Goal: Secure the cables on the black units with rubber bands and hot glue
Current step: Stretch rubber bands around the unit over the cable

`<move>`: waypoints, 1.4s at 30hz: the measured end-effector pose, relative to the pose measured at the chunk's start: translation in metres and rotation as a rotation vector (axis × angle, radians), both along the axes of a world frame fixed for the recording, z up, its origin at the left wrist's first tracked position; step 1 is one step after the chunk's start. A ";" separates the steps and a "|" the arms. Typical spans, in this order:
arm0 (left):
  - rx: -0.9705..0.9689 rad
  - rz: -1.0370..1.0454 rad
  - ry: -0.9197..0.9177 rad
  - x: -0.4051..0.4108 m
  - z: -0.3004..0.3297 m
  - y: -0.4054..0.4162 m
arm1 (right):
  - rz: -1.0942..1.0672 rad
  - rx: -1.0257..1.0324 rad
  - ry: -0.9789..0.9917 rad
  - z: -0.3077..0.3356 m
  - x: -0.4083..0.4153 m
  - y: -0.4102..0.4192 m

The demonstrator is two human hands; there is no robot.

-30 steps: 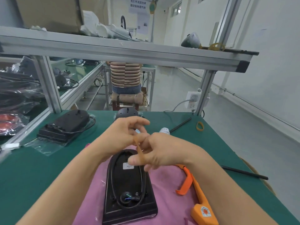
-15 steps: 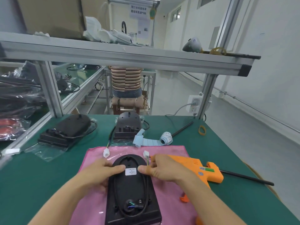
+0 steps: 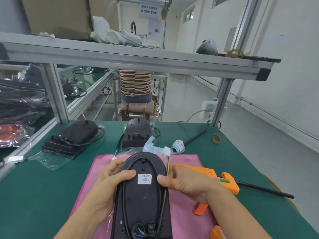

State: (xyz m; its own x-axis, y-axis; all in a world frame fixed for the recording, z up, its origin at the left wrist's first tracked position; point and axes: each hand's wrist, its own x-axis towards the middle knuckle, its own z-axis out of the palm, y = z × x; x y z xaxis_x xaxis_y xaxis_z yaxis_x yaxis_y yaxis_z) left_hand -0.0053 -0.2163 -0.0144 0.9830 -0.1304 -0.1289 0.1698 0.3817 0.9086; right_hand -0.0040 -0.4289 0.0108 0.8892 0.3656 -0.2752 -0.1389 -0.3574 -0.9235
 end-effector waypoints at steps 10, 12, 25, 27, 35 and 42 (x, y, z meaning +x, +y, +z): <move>0.040 0.057 -0.149 -0.003 0.010 -0.009 | -0.063 0.048 -0.098 0.010 0.013 0.012; 0.067 0.016 -0.213 -0.004 0.013 -0.010 | -0.045 0.018 -0.115 0.012 0.013 0.013; 0.109 -0.039 -0.254 -0.009 0.022 -0.010 | -0.035 -0.067 -0.293 0.027 0.012 0.022; 0.292 0.033 -0.343 -0.009 0.032 -0.013 | -0.060 -0.063 -0.313 0.028 0.010 0.024; 1.203 0.149 -0.641 -0.011 0.074 -0.050 | -0.078 -0.181 -0.446 0.033 0.004 0.025; 1.689 0.249 -0.754 -0.003 0.093 -0.065 | -0.092 -0.219 -0.439 0.036 -0.001 0.026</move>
